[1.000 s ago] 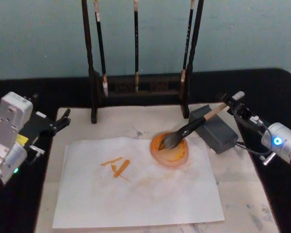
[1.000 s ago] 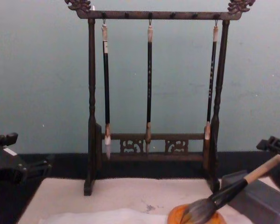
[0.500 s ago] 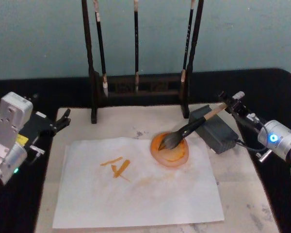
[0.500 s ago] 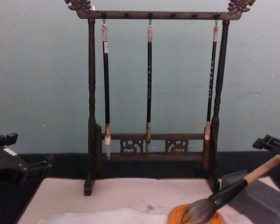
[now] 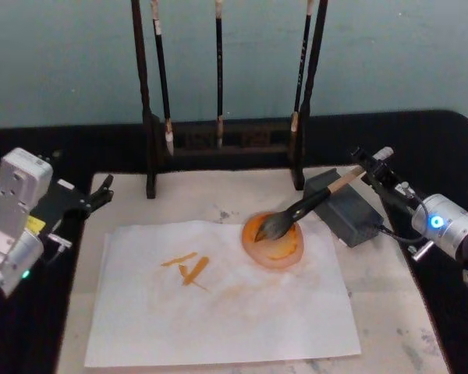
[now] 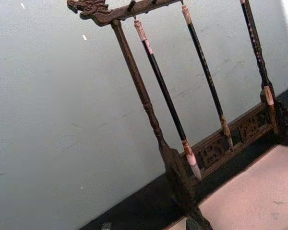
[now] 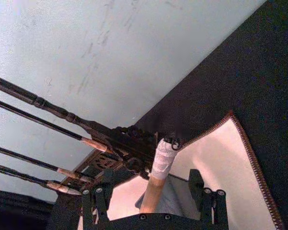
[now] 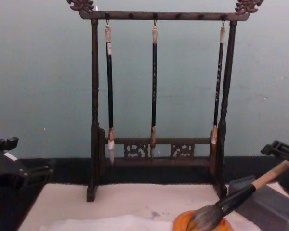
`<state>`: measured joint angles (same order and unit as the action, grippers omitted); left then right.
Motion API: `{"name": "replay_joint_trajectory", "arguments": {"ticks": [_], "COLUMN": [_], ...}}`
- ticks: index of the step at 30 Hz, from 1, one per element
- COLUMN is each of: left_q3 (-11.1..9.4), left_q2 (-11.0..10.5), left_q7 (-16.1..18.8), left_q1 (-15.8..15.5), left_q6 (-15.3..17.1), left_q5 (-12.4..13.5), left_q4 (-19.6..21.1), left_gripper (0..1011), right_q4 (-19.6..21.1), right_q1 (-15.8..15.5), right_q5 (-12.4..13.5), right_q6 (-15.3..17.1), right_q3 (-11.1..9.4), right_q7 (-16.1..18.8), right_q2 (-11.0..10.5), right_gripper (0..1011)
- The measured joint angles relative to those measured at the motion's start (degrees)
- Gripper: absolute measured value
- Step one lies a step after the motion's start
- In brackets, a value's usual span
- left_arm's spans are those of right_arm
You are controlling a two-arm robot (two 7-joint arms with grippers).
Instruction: Pick up the brush from the inkstone, write on the paper, then place the brush back to its original position.
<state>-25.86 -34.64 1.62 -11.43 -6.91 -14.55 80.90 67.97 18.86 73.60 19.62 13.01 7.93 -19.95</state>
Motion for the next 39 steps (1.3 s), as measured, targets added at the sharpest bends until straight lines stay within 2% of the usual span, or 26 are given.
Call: {"name": "replay_joint_trajectory", "arguments": {"ticks": [8, 39], "left_q3": [0.0, 0.0], "left_q2": [0.0, 0.0], "left_q7": [0.0, 0.0], "left_q1": [0.0, 0.0], "left_q6": [0.0, 0.0], "left_q5": [0.0, 0.0], "left_q4": [0.0, 0.0], "left_gripper": [1010, 1010], "right_q4": [-0.9, -5.1], "right_q1": [0.7, 5.1], "right_q5": [0.4, 2.1], "right_q6": [-0.9, -3.4], "right_q3": [1.1, 6.0], "right_q7": [-0.4, 2.0], "right_q2": [-0.4, -2.2], "right_gripper": [1000, 1000]}}
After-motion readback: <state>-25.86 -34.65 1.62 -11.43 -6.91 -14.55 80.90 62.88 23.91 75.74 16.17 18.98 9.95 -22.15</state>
